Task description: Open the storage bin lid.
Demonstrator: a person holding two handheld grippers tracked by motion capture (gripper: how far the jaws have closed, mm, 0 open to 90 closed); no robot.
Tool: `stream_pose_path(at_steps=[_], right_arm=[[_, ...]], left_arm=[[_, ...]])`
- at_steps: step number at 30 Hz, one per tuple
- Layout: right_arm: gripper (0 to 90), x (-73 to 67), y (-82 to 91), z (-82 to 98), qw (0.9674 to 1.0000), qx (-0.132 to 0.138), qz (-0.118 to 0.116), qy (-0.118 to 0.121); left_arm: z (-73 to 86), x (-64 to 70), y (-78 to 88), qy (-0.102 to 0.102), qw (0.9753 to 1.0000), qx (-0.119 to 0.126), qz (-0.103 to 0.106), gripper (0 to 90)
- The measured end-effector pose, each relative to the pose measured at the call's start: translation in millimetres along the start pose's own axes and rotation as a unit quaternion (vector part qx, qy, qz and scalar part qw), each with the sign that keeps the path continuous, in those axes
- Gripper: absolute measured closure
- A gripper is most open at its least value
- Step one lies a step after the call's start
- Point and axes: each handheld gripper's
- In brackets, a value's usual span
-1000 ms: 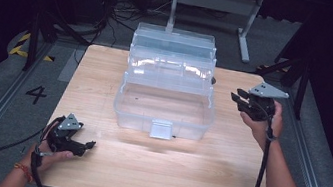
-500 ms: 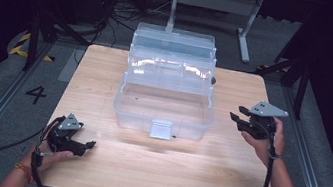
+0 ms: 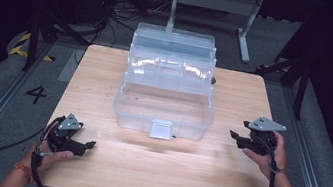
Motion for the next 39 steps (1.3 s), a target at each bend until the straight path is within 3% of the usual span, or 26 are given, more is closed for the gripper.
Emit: stream_pose_path(at_steps=[2, 5, 7, 9, 12, 13, 20, 29, 39], right_arm=[[33.0, -1.8, 1.2, 5.6, 0.9999, -0.002, -0.009, 0.007], [29.1, -3.9, 1.5, 16.4, 0.9997, -0.014, -0.003, 0.019], [28.0, -4.9, 1.4, 22.2, 0.9996, -0.025, -0.001, 0.016], [25.8, -6.6, 1.5, 28.9, 0.9989, -0.040, 0.016, 0.019], [24.9, -7.2, 4.2, 41.3, 0.9990, -0.041, 0.013, 0.013], [24.4, -6.7, 5.3, 45.3, 0.9990, -0.042, 0.011, 0.011], [22.9, -4.3, 13.5, 77.8, 0.9988, -0.027, -0.012, -0.039], [19.6, -4.1, 22.1, 104.6, 0.9935, -0.026, -0.045, -0.101], [16.7, -4.5, 21.0, 104.3, 0.9931, -0.029, -0.039, -0.107]], left_arm=[[0.0, -0.1, 0.0, -0.001, 1.0000, 0.000, 0.000, 14.1], [0.1, 0.6, -0.1, 0.004, 1.0000, 0.000, 0.002, 14.1], [-0.1, 0.8, -0.3, 0.006, 1.0000, 0.000, 0.001, 14.1], [-0.4, 0.4, 0.2, 0.005, 1.0000, -0.004, 0.001, 14.1], [-1.0, -0.1, -0.1, 0.004, 1.0000, -0.005, 0.000, 14.1], [-1.7, -1.2, 0.1, -0.004, 1.0000, -0.005, -0.005, 14.1], [-1.6, -0.3, -0.7, 0.007, 1.0000, -0.004, -0.002, 14.1], [-2.0, -0.3, -1.4, 0.013, 0.9999, -0.005, -0.003, 14.1], [-1.6, -0.1, -1.0, 0.016, 0.9998, -0.004, -0.005, 14.6]])
Point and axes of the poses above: each handheld gripper's, and its own axes: y roughly backward along the jaws, z roughly out of its underside, x roughly to its right, and after that the axes turned 2 degrees about y, right-handed
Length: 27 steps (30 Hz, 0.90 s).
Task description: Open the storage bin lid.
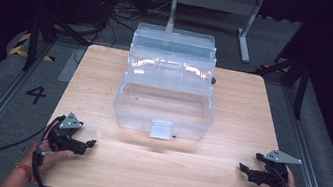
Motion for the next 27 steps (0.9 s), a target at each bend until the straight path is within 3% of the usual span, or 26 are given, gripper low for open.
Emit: stream_pose_path(at_steps=[27], right_arm=[[15.0, -0.8, 0.6, 0.5, 0.9999, -0.003, 0.009, -0.008]], left_arm=[[-1.3, -1.8, -1.0, 0.007, 0.9999, 0.004, -0.011, 15.2]])
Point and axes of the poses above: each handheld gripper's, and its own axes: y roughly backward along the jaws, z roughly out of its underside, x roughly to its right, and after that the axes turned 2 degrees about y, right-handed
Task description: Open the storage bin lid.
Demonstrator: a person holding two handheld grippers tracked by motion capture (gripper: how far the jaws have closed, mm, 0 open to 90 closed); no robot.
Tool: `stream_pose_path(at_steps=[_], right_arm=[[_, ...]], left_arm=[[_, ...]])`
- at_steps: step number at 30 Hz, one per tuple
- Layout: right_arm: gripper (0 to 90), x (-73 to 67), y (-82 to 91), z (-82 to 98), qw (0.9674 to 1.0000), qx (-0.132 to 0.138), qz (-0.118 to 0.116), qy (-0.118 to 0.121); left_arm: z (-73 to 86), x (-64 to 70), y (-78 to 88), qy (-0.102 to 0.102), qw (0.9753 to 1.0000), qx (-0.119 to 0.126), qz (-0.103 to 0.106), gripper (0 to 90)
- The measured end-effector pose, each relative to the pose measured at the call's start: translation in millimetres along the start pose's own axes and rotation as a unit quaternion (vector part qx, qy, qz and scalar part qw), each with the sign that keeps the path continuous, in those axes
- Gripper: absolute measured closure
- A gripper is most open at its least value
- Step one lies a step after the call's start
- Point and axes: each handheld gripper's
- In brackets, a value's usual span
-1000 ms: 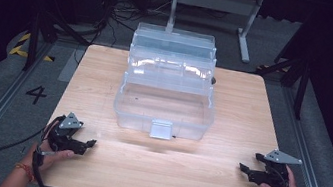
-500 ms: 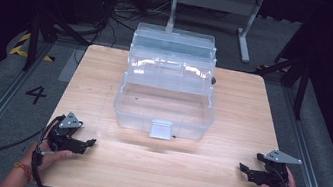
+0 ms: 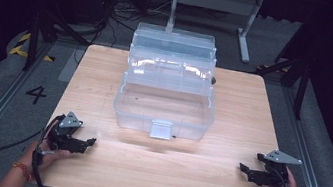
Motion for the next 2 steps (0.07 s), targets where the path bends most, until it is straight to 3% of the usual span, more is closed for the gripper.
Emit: stream_pose_path(at_steps=[2], right_arm=[[15.0, 0.0, 0.0, 0.0, 1.0000, 0.000, 0.000, 0.000]], left_arm=[[-0.1, 0.1, 0.1, 0.000, 1.0000, -0.001, -0.001, 15.2]])
Point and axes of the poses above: each handheld gripper's, and its own axes: y roughly backward along the jaws, z roughly out of its underside, x roughly to its right, and after that the axes turned 2 degrees about y, right-handed
